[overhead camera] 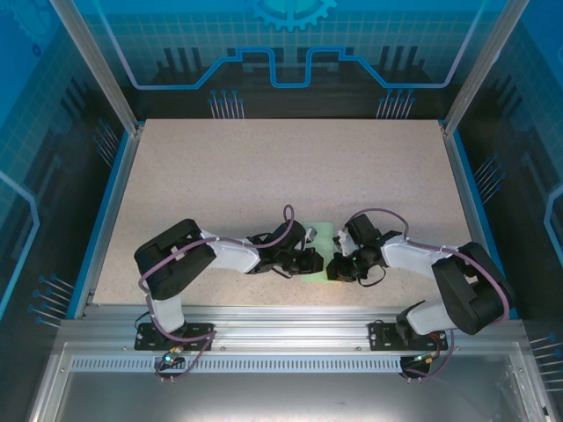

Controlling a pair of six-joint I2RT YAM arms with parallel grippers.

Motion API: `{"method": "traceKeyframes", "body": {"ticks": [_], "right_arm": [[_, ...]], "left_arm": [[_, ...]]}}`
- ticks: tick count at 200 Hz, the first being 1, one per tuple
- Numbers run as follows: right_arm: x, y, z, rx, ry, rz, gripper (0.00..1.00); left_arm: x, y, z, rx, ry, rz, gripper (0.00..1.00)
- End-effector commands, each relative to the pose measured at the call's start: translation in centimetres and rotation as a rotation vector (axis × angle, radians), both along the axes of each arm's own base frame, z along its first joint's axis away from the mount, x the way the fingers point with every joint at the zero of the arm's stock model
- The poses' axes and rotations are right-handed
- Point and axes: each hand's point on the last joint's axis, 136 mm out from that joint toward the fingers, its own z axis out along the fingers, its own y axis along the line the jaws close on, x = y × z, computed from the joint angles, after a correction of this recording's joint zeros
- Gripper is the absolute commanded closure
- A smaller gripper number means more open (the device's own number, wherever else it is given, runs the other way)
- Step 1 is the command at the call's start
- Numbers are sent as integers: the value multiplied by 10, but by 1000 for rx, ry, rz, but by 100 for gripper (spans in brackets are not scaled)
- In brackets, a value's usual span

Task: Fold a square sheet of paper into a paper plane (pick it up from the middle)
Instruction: Fold the triangle a second time at the center of the table.

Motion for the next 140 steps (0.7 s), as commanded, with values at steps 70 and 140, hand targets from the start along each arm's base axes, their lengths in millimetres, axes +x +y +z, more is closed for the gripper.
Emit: {"method": "traceKeyframes", "body": {"ticks": [70,140], "right_arm": [[-18,-19,-12,-74,64,-23,87],[-18,-19,-13,-75,66,-22,87]], "left_arm": [[13,30,-33,294,32,110,93],[22,47,-39,415,9,135,92]]}}
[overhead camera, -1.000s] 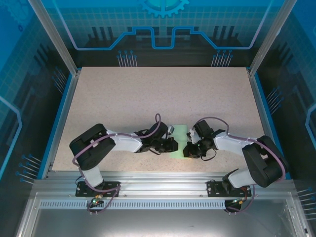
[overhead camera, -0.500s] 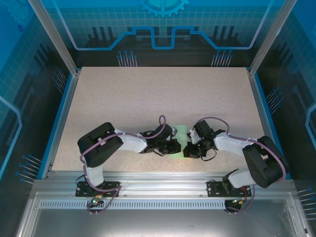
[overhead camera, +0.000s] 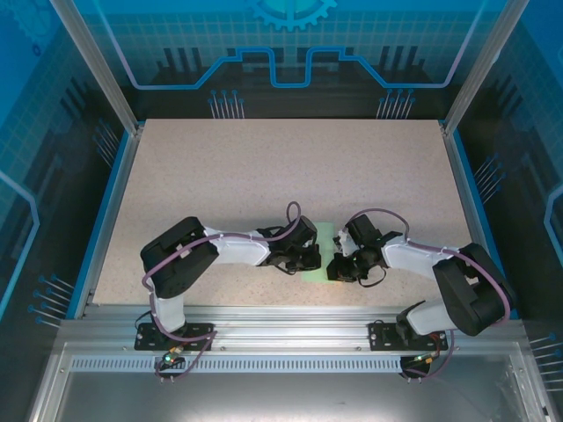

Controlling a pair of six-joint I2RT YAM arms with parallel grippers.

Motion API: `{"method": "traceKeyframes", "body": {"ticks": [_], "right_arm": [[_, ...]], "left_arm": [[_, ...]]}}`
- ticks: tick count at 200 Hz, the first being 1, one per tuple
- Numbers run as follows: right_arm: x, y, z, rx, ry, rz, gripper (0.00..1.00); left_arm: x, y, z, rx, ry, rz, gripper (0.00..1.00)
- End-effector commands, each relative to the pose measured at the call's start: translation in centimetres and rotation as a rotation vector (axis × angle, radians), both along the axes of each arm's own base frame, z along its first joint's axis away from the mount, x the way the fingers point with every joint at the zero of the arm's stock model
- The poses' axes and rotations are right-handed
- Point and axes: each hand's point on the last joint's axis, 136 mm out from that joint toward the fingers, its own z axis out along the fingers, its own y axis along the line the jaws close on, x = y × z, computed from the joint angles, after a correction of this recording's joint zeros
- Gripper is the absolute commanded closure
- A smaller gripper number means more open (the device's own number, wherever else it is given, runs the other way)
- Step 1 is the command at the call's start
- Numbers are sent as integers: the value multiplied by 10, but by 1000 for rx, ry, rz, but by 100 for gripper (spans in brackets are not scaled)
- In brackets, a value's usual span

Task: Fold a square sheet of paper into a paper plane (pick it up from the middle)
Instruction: Fold the triangle a second time at the center of the table.

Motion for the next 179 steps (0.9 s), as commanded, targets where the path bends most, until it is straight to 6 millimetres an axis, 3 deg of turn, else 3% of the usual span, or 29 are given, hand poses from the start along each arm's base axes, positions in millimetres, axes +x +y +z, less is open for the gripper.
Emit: {"method": "traceKeyframes", "body": {"ticks": [1,149,179], "right_arm": [[-18,-18,-13,-73,72,-20,87],[-17,-17,-12,-68,70,-19,88],[-17,-16,-11,-65,66,-16,88]], "left_arm": [[6,33,-25,180,-6,41,92],[45,72,-33,164,24,144,91],[50,73,-21,164,1,137,91]]}}
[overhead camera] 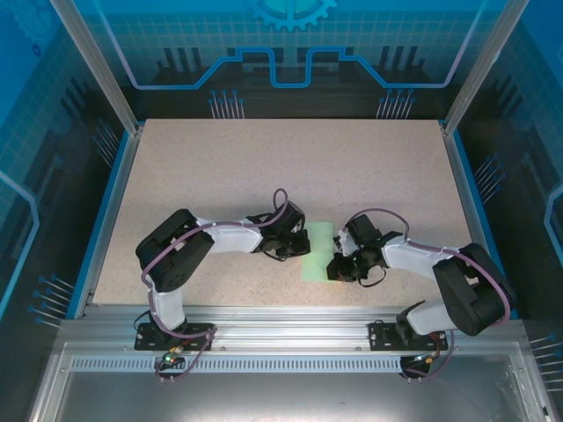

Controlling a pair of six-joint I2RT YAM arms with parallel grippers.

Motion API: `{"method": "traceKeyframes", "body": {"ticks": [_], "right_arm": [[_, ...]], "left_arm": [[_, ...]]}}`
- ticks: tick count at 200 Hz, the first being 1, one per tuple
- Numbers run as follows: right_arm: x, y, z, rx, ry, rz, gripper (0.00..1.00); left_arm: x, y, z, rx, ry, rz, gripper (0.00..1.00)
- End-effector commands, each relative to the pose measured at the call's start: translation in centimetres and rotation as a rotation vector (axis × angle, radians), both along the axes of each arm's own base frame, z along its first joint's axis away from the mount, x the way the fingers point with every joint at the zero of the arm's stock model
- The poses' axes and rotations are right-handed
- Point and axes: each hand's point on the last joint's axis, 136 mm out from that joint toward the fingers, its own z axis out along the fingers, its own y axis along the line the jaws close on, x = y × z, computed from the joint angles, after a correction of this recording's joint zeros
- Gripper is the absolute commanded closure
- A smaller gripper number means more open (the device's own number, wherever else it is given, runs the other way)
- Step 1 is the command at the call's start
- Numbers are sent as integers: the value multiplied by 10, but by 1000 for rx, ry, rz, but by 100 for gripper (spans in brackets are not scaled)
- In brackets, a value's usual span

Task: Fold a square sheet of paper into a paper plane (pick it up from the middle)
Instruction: Fold the triangle a second time at the center of the table.

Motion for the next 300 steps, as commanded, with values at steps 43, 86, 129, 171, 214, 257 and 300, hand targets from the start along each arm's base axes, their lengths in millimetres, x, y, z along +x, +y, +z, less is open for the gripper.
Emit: {"method": "traceKeyframes", "body": {"ticks": [43,86,129,171,214,257,300], "right_arm": [[-18,-16,-11,-60,69,-14,87],[-18,-16,-10,-58,69,-14,87],[-17,-15,-10,-53,66,-12,87],[-18,-15,-10,-51,68,-9,87],[-22,-19,-12,-71,89,-22,87],[-39,-29,-18,-94,133,-61,85],[-60,-38,-14,-86,170,-78,82]], "left_arm": [[12,29,17,89,-50,27,89],[-7,2,50,-5,-105,-57,88],[-26,-28,45,-67,-93,-150,88],[-28,-26,0,4,-14,-132,91],[-30,-9,-28,100,28,-98,93],[-36,3,-38,148,41,-84,95],[-37,7,-45,165,53,-76,97]]}}
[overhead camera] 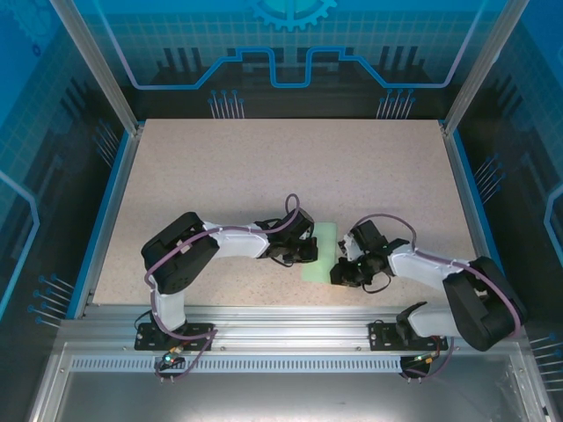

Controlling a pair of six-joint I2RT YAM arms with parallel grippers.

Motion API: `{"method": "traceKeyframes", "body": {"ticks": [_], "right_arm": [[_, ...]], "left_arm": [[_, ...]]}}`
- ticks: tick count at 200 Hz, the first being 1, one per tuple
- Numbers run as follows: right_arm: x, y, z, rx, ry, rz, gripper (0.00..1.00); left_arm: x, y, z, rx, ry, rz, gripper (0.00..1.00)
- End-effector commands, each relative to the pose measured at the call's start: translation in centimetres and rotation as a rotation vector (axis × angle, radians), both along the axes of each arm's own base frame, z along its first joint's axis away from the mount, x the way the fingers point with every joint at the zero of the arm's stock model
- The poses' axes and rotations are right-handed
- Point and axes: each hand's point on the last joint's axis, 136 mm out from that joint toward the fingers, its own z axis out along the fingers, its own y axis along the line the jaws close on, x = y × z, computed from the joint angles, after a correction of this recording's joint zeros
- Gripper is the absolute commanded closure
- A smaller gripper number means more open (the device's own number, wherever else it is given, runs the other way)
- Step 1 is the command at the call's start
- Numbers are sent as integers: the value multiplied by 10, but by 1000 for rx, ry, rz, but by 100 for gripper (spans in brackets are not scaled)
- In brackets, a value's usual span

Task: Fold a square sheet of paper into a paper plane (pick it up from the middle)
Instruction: Fold the triangle a second time at the center of the table.

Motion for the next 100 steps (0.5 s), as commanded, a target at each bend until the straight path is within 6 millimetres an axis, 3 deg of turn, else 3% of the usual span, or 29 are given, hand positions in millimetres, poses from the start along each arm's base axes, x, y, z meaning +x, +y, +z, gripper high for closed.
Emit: {"method": "traceKeyframes", "body": {"ticks": [1,39,56,80,100], "right_arm": [[-43,-27,-15,-86,167,-41,82],[-42,-30,-11,-82,143,-87,85],[-26,-28,10,-64,45,-89,85],[5,-8,55,45,-106,-79,80],[20,8,68,104,-121,-65,80]], "left_arm": [[-16,33,-45,164,80,44,97],[-16,31,-42,148,78,38,97],[-15,28,-40,134,75,33,97],[-15,24,-38,118,75,25,97],[-13,21,-37,112,73,24,97]]}}
